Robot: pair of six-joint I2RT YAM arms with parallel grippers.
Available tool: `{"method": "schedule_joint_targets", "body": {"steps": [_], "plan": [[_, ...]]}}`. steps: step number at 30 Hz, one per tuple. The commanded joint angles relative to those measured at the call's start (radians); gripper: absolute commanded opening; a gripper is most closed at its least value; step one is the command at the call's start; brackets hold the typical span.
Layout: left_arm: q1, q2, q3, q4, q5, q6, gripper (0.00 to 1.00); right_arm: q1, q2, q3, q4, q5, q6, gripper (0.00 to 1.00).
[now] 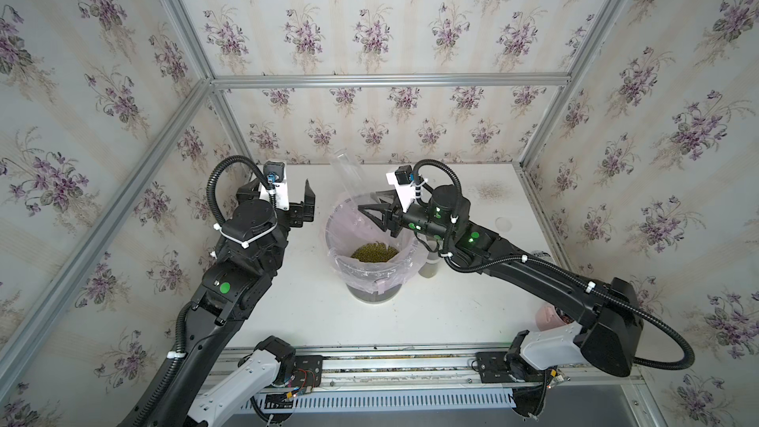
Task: Empty moldy mung beans from jars
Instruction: Pour the moldy mung beans from the jar into the trash bin.
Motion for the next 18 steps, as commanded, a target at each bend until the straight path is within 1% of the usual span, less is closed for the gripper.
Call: {"method": "schedule_joint_targets", "body": {"steps": [1,2,3,4,6,7,8,9,10,11,12,13,14,15,16,18], "plan": [[0.001,-0.004,0.004,0.020,0.000,-0.008,1.00,0.001,0.066,0.111,-0.105,0.017,-0.026,0.23],[0.001,-0.002,0.005,0.019,-0.006,-0.007,1.00,0.002,0.043,0.070,-0.061,-0.012,-0.015,0.23],[0.001,-0.004,0.004,0.019,-0.006,-0.007,1.00,0.002,0.003,0.002,0.040,-0.025,0.006,0.23],[0.001,-0.007,0.002,0.019,-0.004,-0.007,1.00,0.001,-0.022,-0.030,0.107,-0.006,0.023,0.23],[0.001,-0.010,-0.001,0.021,-0.001,-0.002,1.00,0.002,0.039,0.065,-0.034,0.023,-0.025,0.22],[0.001,-0.009,0.000,0.020,-0.008,-0.001,1.00,0.001,0.047,0.110,-0.107,0.020,-0.025,0.22],[0.001,-0.009,0.000,0.019,-0.011,-0.003,1.00,0.002,0.009,0.073,-0.036,-0.008,-0.012,0.22],[0.001,-0.009,0.000,0.019,-0.008,-0.003,1.00,0.002,-0.034,0.003,0.060,-0.022,0.007,0.22],[0.001,-0.010,0.000,0.019,-0.004,-0.003,1.00,0.001,-0.047,-0.030,0.118,-0.004,0.026,0.22],[0.001,-0.009,0.000,0.021,-0.002,-0.003,1.00,0.000,-0.009,0.015,0.052,0.011,-0.005,0.22],[0.001,-0.008,0.000,0.022,-0.001,-0.003,1.00,0.001,0.029,0.099,-0.065,0.022,-0.029,0.21],[0.001,-0.004,0.003,0.023,-0.004,-0.003,1.00,0.001,0.058,0.143,-0.135,0.022,-0.036,0.21],[0.001,-0.001,0.005,0.021,-0.006,-0.006,1.00,0.001,0.037,0.110,-0.091,-0.013,-0.023,0.21],[0.001,-0.002,0.006,0.021,-0.004,-0.007,1.00,0.003,-0.001,0.041,0.019,-0.029,0.000,0.21],[0.001,-0.003,0.005,0.021,0.003,-0.009,1.00,0.003,-0.020,0.004,0.078,-0.016,0.018,0.21],[0.001,-0.003,0.003,0.022,0.001,-0.004,1.00,0.003,0.057,0.111,-0.090,0.009,-0.027,0.21]]}}
